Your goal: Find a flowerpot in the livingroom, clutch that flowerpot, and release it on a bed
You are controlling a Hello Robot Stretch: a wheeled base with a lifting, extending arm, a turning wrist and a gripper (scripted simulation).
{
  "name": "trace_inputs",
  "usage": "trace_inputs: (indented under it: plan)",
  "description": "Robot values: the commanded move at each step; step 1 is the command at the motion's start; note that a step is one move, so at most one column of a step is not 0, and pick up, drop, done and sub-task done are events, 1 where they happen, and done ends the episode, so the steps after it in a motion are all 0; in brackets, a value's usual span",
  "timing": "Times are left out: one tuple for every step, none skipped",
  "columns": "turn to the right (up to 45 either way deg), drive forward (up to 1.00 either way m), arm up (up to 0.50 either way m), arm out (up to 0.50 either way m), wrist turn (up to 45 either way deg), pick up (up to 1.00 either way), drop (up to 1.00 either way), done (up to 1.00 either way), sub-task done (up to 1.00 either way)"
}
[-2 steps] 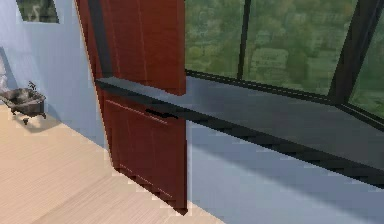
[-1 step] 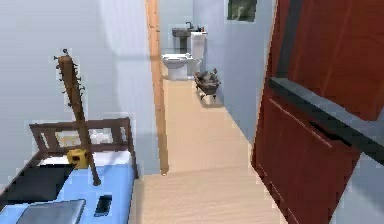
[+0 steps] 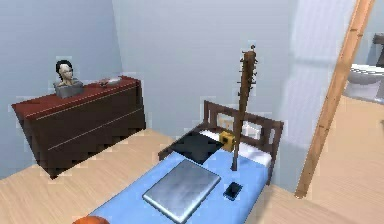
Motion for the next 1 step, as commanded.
trace_inputs:
  plan:
    - [-9.0,0.00,0.00,0.00,0.0,0.00,0.00,0.00,0.00]
